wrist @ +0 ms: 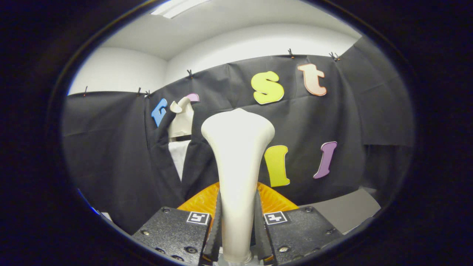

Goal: Iron the clothes twice with a garment steamer, once on the left side and once on the right side.

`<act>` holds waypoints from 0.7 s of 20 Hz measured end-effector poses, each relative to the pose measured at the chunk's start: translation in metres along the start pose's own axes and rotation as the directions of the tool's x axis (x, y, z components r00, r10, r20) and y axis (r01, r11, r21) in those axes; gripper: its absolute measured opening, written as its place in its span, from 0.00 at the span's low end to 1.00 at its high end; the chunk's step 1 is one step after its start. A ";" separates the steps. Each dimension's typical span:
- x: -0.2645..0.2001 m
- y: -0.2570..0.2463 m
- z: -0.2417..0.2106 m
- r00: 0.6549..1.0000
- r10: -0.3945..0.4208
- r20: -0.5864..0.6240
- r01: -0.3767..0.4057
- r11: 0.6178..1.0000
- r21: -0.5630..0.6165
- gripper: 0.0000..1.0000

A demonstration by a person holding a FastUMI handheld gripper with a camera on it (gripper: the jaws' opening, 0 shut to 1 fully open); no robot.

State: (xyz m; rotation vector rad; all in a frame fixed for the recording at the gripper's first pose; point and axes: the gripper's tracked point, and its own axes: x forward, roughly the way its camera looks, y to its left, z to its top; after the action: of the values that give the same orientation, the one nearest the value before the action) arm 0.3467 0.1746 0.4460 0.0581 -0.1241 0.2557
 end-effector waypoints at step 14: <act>0.031 0.047 -0.027 0.998 -0.035 -0.051 0.033 0.999 -0.044 0.40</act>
State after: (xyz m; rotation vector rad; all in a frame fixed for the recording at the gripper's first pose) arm 0.3676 0.2299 0.4257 0.0110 -0.0773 0.2202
